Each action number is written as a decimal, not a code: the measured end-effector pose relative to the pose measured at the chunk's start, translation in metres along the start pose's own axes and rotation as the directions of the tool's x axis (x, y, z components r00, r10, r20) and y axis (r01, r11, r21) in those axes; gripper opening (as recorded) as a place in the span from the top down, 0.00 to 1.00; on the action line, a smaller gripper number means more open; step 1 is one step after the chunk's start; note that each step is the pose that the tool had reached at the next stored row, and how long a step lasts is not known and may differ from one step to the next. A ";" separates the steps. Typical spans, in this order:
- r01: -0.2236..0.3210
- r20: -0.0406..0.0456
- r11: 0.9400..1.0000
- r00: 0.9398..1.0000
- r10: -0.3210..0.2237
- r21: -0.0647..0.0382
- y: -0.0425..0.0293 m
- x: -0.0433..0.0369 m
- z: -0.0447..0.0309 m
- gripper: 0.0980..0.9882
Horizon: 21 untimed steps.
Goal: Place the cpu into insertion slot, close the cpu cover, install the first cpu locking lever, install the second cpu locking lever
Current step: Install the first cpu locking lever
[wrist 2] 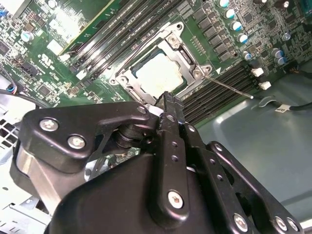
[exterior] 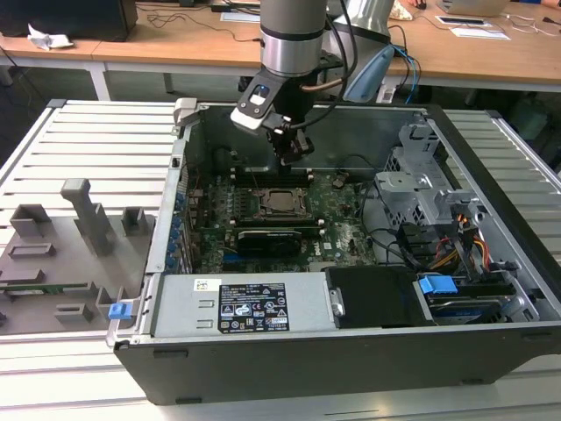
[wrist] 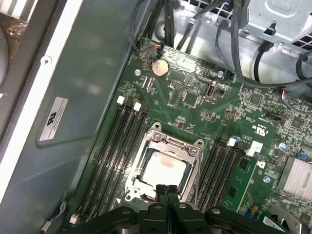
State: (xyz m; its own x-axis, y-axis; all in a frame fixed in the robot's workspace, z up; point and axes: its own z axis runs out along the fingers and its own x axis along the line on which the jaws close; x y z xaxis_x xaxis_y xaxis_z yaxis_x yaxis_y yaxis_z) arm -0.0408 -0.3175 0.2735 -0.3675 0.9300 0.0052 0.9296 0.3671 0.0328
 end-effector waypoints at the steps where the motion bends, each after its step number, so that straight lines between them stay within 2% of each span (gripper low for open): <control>1: 0.004 0.000 1.000 1.000 -0.004 0.000 0.0000 0.0000 0.0000 0.99; 13: 0.057 -0.002 0.998 0.998 -0.057 0.000 0.0000 0.0000 0.0000 0.99; 21: 0.111 -0.004 0.994 0.994 -0.111 0.000 0.0000 0.0000 0.0000 0.99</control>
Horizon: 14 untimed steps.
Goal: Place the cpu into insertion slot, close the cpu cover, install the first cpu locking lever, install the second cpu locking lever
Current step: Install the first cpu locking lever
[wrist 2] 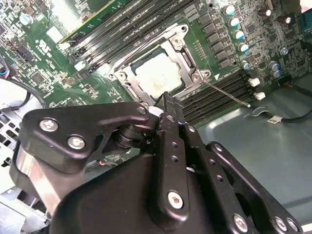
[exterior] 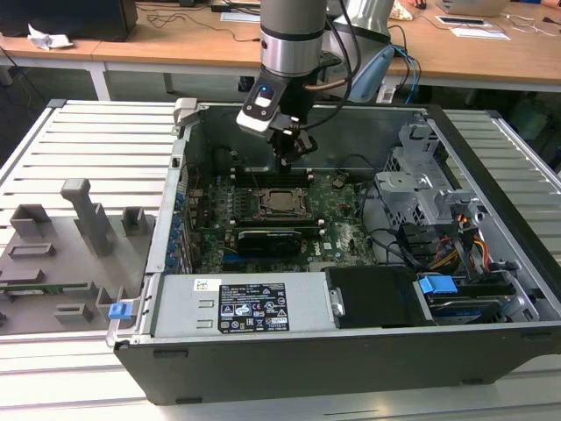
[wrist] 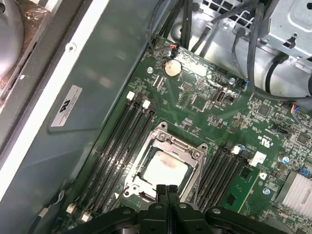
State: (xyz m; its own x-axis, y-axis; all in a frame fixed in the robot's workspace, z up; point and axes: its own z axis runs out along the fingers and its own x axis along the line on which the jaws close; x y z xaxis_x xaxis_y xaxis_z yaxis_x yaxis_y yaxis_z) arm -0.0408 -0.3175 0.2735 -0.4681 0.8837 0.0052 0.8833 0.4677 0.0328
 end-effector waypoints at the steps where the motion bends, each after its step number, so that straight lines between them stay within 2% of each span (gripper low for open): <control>1: 0.009 0.000 1.000 1.000 -0.009 0.000 0.0000 0.0000 0.0000 0.99; 9: 0.065 -0.002 0.998 0.998 -0.065 0.000 0.0000 0.0000 0.0000 0.99; 14: 0.143 -0.005 0.990 0.990 -0.143 0.000 0.0000 0.0000 0.0000 0.99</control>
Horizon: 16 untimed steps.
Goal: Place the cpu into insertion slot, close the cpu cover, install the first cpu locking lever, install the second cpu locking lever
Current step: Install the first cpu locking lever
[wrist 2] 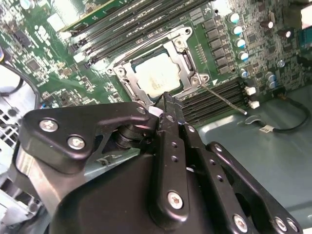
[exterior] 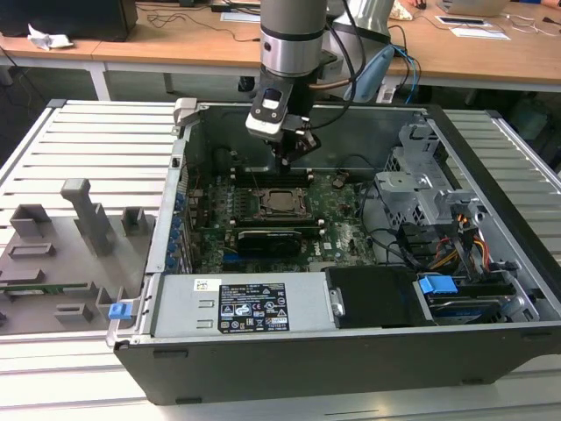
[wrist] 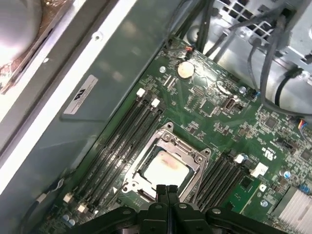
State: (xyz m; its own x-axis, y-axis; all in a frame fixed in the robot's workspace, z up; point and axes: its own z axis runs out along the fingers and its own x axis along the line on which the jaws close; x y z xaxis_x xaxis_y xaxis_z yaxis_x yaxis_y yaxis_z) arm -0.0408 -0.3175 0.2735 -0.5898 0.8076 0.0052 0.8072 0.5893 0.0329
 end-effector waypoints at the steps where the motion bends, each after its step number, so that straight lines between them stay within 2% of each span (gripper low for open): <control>1: 0.029 -0.001 1.000 1.000 -0.029 0.000 0.0000 0.0000 0.0000 0.99; 7: 0.116 -0.004 0.993 0.993 -0.116 0.000 0.0000 0.0000 0.0000 0.99; 13: 0.158 -0.005 0.987 0.987 -0.158 0.000 0.0000 0.0000 0.0000 0.99; 16: 0.188 -0.006 0.982 0.982 -0.188 0.000 0.0000 0.0000 0.0000 0.99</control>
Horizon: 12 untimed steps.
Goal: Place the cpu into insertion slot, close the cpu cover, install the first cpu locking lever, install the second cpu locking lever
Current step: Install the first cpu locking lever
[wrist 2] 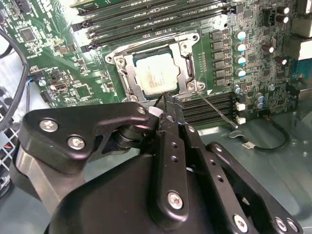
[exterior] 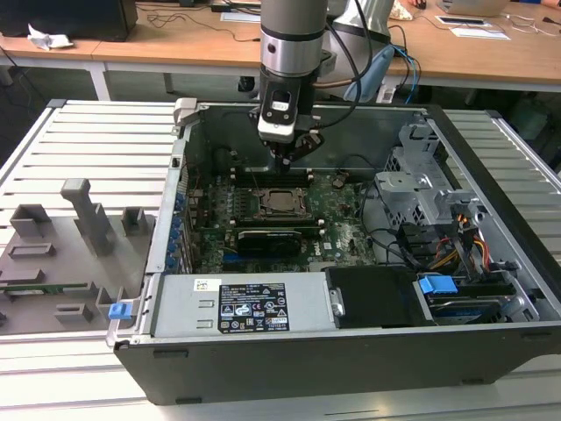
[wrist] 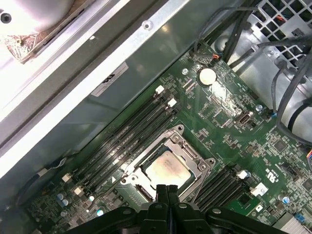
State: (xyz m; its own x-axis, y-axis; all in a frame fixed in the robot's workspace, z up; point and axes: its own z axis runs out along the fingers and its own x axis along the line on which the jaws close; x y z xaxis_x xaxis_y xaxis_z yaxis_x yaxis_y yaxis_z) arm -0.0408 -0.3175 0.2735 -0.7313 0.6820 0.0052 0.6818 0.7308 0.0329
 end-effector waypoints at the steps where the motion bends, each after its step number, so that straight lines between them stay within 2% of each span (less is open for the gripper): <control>1: 0.007 0.000 1.000 1.000 -0.007 0.000 0.0000 0.0000 0.0000 0.99; 12: 0.093 -0.003 0.996 0.996 -0.093 0.000 0.0000 0.0000 0.0000 0.99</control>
State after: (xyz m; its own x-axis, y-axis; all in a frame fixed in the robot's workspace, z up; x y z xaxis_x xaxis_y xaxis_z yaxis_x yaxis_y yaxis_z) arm -0.0408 -0.3175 0.2735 -0.7914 0.6113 0.0052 0.6111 0.7909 0.0328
